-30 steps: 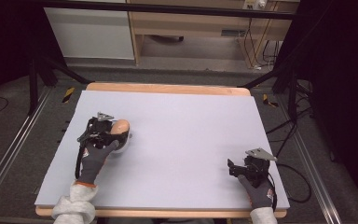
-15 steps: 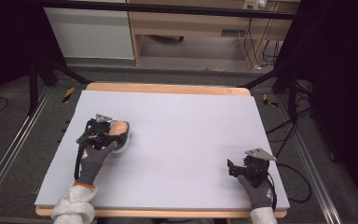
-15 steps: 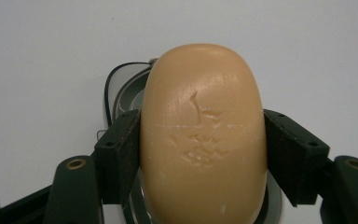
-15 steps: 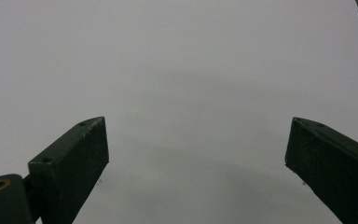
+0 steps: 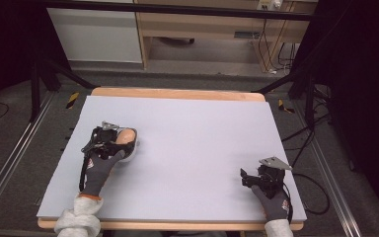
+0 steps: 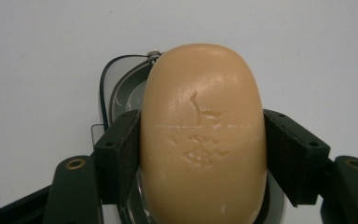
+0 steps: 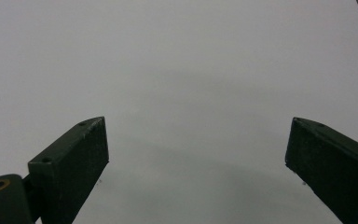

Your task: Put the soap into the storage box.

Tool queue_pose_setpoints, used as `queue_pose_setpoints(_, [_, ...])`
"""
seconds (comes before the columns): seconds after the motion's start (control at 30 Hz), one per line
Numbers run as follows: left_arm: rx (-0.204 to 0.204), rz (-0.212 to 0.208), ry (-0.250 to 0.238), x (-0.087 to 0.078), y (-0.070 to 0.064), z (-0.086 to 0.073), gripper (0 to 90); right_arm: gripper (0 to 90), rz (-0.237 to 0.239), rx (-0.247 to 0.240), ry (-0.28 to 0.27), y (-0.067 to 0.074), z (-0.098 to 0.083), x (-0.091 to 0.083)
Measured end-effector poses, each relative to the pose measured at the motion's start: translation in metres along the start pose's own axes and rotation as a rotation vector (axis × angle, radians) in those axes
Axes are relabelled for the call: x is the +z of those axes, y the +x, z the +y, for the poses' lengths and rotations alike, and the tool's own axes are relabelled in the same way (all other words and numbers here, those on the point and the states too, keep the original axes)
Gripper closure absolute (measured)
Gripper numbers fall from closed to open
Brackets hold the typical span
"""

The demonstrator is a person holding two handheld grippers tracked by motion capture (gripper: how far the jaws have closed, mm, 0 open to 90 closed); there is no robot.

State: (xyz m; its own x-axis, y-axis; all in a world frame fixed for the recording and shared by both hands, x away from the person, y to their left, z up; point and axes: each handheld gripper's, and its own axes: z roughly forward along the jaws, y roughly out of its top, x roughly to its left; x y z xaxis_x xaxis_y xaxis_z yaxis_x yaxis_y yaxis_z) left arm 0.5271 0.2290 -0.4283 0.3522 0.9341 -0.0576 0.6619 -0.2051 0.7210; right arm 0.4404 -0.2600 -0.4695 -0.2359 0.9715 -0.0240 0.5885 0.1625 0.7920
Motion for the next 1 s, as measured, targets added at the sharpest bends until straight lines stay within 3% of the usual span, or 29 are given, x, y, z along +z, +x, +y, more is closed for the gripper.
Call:
queue_pose_setpoints(0.37, [0.006,0.009,-0.012,0.000,-0.002,-0.002,30.7,6.1,0.003,0.004,-0.004,0.000,0.000,0.000])
queue_pose_setpoints(0.67, [0.037,0.008,-0.012,-0.002,-0.008,-0.004,28.0,6.1,0.001,0.004,-0.005,0.000,0.000,-0.001])
queue_pose_setpoints(1.0, [0.056,-0.023,-0.045,-0.007,-0.019,-0.003,28.0,6.1,0.000,0.003,-0.008,0.001,0.001,-0.001])
